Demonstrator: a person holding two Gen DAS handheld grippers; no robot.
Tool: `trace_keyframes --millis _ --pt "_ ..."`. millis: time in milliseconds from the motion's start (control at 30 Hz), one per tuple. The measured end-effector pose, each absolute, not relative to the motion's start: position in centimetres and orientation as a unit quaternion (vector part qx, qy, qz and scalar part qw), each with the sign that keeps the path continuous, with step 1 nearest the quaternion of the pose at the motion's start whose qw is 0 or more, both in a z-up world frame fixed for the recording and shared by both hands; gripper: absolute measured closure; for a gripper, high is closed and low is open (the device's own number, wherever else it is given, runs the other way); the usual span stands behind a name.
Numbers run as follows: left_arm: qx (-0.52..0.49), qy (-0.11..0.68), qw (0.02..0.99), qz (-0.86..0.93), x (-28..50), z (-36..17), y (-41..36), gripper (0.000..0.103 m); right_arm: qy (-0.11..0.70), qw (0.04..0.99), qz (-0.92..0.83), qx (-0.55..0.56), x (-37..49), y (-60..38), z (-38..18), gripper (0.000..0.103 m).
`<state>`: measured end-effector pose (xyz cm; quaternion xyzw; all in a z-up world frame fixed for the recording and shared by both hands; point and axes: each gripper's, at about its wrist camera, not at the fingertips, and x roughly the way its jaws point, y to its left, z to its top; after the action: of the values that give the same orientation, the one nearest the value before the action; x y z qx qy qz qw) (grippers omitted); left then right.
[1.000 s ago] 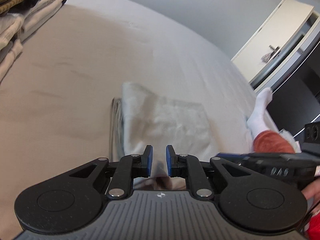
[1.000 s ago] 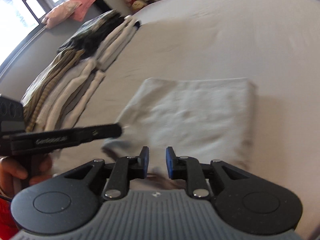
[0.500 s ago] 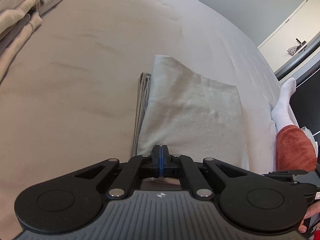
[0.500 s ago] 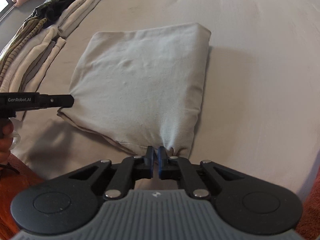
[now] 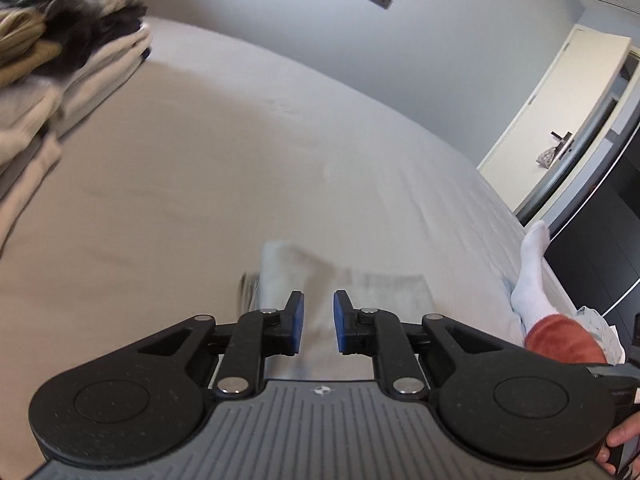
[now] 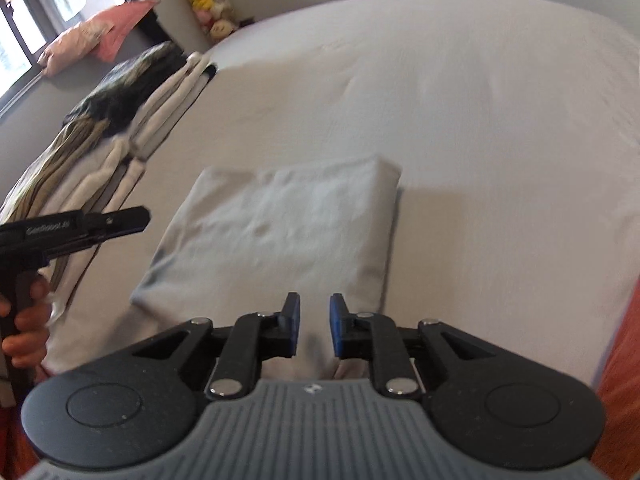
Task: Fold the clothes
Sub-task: 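Grasp the folded shirt edge with the left gripper while the right gripper grasps beside it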
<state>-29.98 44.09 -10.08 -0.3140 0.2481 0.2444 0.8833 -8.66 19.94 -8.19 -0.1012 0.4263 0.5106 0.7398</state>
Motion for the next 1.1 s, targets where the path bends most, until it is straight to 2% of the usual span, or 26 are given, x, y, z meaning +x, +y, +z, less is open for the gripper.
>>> trace_keyframes --millis 267,600,733,800,1033,1100 --pt "-0.258 0.287 0.886 0.255 -25.0 -11.7 44.9 0.085 0.399 0.775 0.477 -0.115 -4.6 24.4 -9.0 0.078" --pt "-0.299 0.320 0.853 0.282 -25.9 -14.8 47.0 0.085 0.422 0.769 0.468 -0.105 -2.4 27.0 -12.1 0.077" --pt "-0.326 0.330 0.839 0.285 -26.3 -15.6 47.7 0.083 0.442 0.761 0.463 -0.107 -2.2 27.4 -13.4 0.075" --pt "-0.343 0.331 0.831 0.287 -26.6 -16.0 48.0 0.075 0.449 0.759 0.461 -0.098 -1.9 27.4 -13.6 0.075" --pt "-0.341 0.297 0.843 0.291 -28.3 -14.2 47.5 0.074 0.450 0.764 0.460 -0.036 -1.6 26.1 -12.9 0.074" --pt "-0.356 0.285 0.840 0.292 -29.3 -13.8 47.8 0.070 0.452 0.766 0.456 -0.013 -1.2 25.3 -12.7 0.071"
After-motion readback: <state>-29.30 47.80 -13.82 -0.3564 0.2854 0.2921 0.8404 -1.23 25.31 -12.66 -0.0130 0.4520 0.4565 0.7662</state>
